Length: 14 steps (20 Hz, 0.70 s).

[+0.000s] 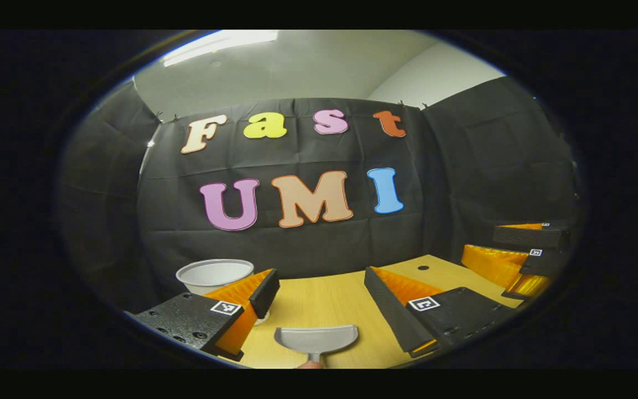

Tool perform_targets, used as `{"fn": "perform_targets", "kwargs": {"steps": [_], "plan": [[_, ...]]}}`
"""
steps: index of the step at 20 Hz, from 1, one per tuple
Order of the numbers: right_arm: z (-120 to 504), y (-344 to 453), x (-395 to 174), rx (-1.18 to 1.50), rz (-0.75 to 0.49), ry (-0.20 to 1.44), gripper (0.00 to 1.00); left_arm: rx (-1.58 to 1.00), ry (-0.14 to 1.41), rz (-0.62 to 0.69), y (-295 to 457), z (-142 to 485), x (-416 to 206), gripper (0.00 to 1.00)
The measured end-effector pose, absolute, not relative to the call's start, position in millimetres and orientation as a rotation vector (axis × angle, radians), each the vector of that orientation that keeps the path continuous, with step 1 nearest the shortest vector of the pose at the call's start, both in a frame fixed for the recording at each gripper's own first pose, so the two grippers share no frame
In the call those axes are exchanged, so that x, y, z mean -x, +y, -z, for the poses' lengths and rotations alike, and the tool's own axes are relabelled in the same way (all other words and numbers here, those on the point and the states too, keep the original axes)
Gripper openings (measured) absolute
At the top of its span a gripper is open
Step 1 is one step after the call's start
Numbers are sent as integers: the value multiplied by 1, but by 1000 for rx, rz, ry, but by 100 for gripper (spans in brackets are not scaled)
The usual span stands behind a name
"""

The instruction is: Pick up the small broom and dustpan from the desktop, sweep the trash into the dustpan with the broom, and then empty the trash into the garbage bin.

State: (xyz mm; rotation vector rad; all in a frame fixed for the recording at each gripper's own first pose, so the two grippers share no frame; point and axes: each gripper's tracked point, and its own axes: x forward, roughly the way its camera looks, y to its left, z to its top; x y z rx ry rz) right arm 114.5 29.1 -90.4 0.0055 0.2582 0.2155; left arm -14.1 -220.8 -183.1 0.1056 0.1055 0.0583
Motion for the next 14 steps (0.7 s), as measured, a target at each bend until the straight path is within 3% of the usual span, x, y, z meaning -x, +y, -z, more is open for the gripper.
{"fn": "perform_targets", "kwargs": {"steps": [14], "plan": [[91, 35, -120, 2, -225, 263, 100, -88, 131, -74, -211, 187, 15, 93]]}}
